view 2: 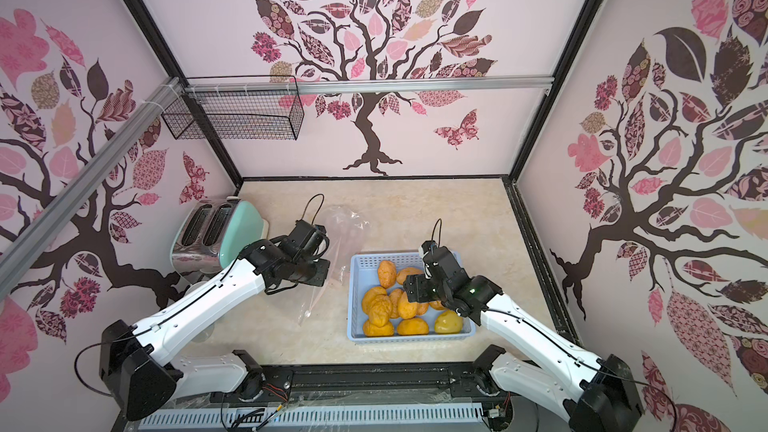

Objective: Put the potatoes into a zipper bag and zip it
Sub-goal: Pick up the potato from the basket.

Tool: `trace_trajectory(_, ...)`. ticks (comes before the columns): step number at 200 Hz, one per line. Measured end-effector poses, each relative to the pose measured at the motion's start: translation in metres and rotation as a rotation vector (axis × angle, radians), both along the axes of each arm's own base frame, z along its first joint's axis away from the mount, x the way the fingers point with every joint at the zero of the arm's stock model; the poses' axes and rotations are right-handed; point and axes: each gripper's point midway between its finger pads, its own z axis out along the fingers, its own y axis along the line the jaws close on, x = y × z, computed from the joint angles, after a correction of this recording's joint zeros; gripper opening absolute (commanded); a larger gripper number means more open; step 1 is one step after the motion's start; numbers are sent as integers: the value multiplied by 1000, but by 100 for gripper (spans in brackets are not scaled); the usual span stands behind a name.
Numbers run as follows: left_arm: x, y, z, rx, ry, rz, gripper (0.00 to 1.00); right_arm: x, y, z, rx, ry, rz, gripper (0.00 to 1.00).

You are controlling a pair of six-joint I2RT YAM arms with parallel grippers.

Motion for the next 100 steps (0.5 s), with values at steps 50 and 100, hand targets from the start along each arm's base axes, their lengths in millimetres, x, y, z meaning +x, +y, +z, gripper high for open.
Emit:
trace_trajectory(50, 0, -4, -4, -24, 1, -3, 0, -5, 11, -30, 30, 96, 10, 81)
trace_trajectory(100, 0, -5, 1, -53, -32, -5, 0, -10, 22, -38, 79, 140, 31, 72)
